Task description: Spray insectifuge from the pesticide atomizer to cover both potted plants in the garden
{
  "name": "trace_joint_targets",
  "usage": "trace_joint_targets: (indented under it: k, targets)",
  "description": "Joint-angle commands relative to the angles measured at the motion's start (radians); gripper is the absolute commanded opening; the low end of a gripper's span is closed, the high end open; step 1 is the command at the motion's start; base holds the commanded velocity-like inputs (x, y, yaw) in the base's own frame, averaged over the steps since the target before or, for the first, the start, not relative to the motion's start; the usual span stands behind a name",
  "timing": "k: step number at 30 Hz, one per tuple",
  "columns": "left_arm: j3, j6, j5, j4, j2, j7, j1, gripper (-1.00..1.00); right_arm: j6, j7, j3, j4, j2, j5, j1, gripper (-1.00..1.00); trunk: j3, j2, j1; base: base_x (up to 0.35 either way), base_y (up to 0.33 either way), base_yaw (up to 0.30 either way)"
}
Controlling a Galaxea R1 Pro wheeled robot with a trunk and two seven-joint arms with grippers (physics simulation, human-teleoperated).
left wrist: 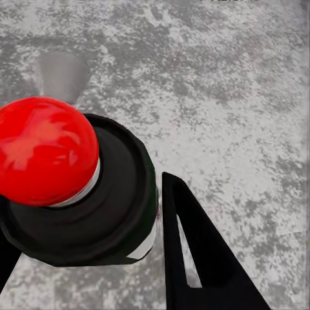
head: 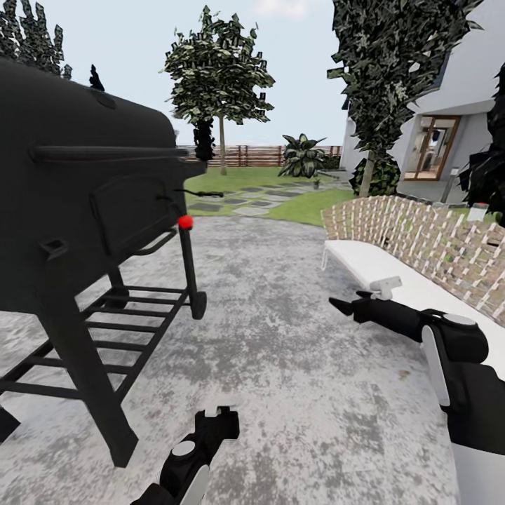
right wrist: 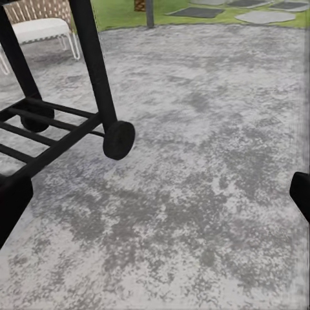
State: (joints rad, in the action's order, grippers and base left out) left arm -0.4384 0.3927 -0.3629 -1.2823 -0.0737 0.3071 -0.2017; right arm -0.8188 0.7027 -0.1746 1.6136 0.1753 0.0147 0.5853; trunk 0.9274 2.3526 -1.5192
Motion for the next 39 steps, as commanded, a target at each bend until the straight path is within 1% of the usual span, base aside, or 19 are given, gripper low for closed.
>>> trace_joint_targets:
  k: [1,6,12,23,35,36,37,39]
  targets:
    - [-0.002,0.003,-0.010,-0.001,0.000,0.009,-0.001,-1.00,0.000,0.006,-0.002,0.000,0.001,0.001,0.000,1.00,0.001,0.000,0.000,0.260,-0.228,0.001]
    - [-0.002,0.003,-0.010,0.000,0.000,0.009,-0.001,-1.00,0.007,0.007,-0.003,0.002,-0.003,-0.001,-0.008,1.00,0.001,0.000,0.000,0.281,-0.188,0.000]
    - [-0.001,0.003,-0.010,0.000,0.000,0.009,-0.001,-1.00,0.005,0.007,-0.005,0.002,-0.005,-0.001,-0.010,1.00,0.001,0.000,0.000,0.323,-0.093,0.015]
    - [-0.001,0.003,-0.010,0.000,0.001,0.009,-0.001,-1.00,0.005,0.006,-0.004,0.002,-0.004,-0.002,-0.010,1.00,0.001,0.000,0.000,0.330,-0.078,0.198]
    - [0.000,0.003,-0.010,0.000,0.001,0.009,-0.001,-1.00,0.006,0.006,-0.006,0.002,0.000,-0.001,-0.011,1.00,0.001,0.000,0.000,0.328,-0.148,0.024]
    - [0.001,0.003,-0.010,0.000,0.001,0.008,-0.001,-1.00,0.006,0.006,-0.006,0.002,0.000,-0.001,-0.012,1.00,0.001,0.000,0.000,0.325,-0.177,0.000]
    - [0.016,0.003,-0.011,0.000,0.001,0.004,-0.001,-1.00,0.007,0.006,-0.006,0.002,0.000,-0.001,-0.012,1.00,0.001,0.000,0.000,0.325,-0.175,0.000]
    - [0.027,0.003,-0.012,0.000,0.001,0.000,-0.001,-1.00,0.007,0.006,-0.006,0.002,0.000,-0.001,-0.012,1.00,0.001,0.000,0.000,0.325,-0.175,0.000]
